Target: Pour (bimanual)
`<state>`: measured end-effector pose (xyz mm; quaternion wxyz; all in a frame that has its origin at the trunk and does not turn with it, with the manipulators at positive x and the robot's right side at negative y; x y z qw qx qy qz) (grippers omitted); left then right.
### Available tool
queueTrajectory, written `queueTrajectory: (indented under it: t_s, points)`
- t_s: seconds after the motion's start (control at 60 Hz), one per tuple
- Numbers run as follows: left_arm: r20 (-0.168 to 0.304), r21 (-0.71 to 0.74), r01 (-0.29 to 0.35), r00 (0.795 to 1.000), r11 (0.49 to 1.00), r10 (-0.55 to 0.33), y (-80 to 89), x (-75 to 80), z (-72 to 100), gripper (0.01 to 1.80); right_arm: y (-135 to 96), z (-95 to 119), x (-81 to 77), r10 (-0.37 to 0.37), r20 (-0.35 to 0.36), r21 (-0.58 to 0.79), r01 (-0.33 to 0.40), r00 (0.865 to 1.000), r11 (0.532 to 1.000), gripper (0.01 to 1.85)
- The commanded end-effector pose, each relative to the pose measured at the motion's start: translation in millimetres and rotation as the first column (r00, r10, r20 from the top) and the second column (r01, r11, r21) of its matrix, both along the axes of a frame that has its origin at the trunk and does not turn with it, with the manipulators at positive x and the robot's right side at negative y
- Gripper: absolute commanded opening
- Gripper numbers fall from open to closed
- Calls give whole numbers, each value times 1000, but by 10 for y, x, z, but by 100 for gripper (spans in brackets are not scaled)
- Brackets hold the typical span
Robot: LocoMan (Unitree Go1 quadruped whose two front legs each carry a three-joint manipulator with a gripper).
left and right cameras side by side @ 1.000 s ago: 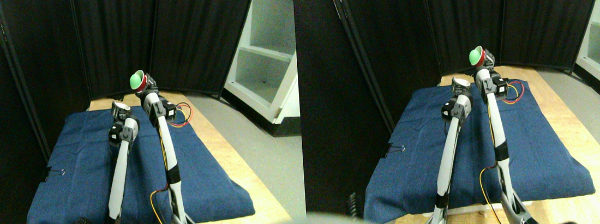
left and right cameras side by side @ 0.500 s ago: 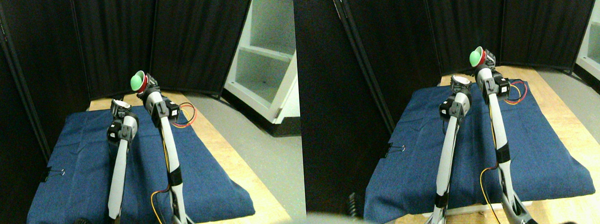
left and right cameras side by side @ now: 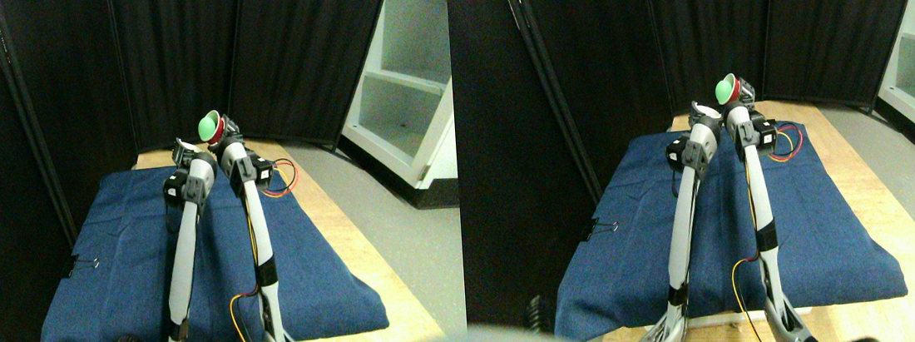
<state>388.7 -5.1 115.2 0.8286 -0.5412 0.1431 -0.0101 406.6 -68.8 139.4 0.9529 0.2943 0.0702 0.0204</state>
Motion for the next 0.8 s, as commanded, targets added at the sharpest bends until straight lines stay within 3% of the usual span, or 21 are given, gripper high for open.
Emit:
queueTrajectory:
  t_s: [0.017,0.45,0.8]
  points:
    - [4,-16,-2,1000,1000,2,-45,42,22,33,47,97,7,20,53,8,-20,998,1000,33]
    - [-19,23,-4,1000,1000,5,-9,143,-122,33,-46,179,-3,8,63,-9,-7,998,1000,33]
    - [-17,1,-9,1000,1000,9,24,135,-139,33,-98,187,0,101,51,-129,-93,994,987,33]
